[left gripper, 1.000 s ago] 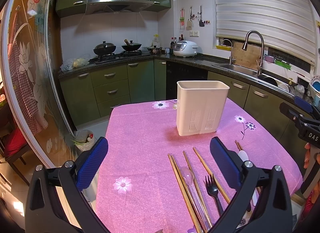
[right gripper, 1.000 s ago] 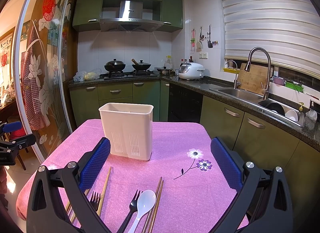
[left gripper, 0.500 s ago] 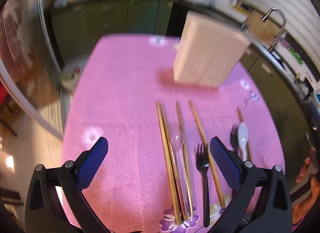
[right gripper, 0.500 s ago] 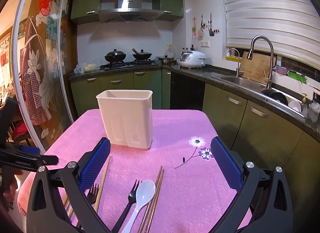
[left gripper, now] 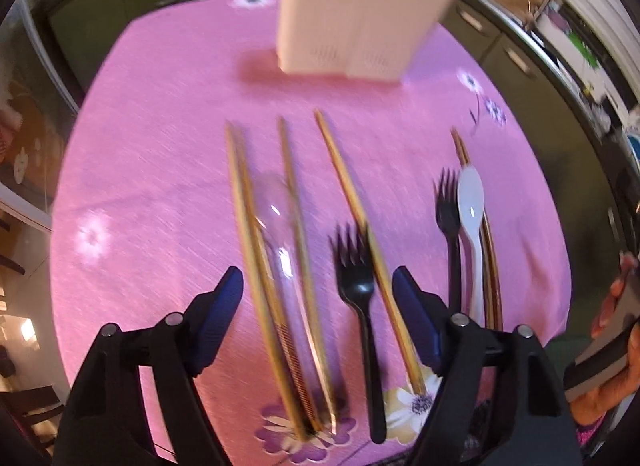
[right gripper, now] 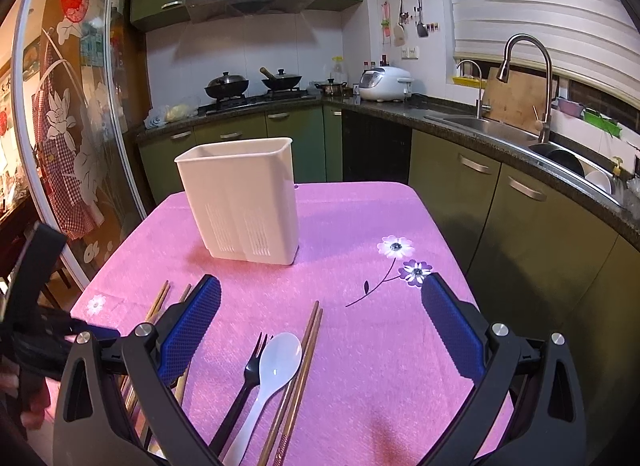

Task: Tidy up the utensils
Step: 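Close the left tool on the black fork while the right tool reaches toward the white spoon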

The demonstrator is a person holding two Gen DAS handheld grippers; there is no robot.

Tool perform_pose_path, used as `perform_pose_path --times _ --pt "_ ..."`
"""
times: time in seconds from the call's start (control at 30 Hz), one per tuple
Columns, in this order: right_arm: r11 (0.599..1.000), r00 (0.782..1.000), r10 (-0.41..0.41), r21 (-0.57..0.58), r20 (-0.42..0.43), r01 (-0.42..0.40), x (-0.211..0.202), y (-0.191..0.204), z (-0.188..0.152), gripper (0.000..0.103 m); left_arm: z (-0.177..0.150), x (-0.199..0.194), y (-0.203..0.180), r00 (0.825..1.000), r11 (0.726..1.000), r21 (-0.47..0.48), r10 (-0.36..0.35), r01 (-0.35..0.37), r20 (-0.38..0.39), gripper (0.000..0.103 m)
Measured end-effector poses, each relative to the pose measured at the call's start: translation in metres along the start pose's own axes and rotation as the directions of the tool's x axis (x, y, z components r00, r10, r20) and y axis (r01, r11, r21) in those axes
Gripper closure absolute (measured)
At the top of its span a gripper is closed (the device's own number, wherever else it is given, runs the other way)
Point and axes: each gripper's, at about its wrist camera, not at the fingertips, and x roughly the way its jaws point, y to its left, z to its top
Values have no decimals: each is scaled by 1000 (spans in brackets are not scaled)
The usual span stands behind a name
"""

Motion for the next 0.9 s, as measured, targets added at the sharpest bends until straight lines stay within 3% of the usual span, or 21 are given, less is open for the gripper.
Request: perform_pose_path --times 0.07,0.13,0.2,0.3,0.5,0.67,0.73,0.9 --pt "1000 1000 1 3 -1 -1 1 -1 -1 4 -5 5 -8 999 999 9 -30 30 -32 31" --pt "1000 1000 3 7 -2 -3 1 -3 -1 4 -8 8 -13 997 999 11 -49 50 -53 42" --pt "1000 1000 7 12 -4 -7 1 -3 -1 4 -10 12 -15 996 999 0 -48 48 -75 47" --pt "1000 1000 13 14 -4 -13 -1 -4 -3 4 -11 14 -17 997 1000 -4 -24 24 -67 47" --pt "1000 1000 15 22 0 -15 -3 -6 -5 4 -19 0 -28 997 998 5 -57 57 -44 51" --pt "1000 1000 22 22 2 -22 -4 -6 -5 4 -19 17 -34 995 999 10 -42 43 -92 67" --pt "1000 1000 23 21 2 -23 -5 -5 -5 4 -19 17 -33 996 1000 15 -22 23 -83 72" --pt "999 1000 30 16 -5 -30 -4 -3 -4 4 -18 18 -34 996 999 18 -47 49 -79 83"
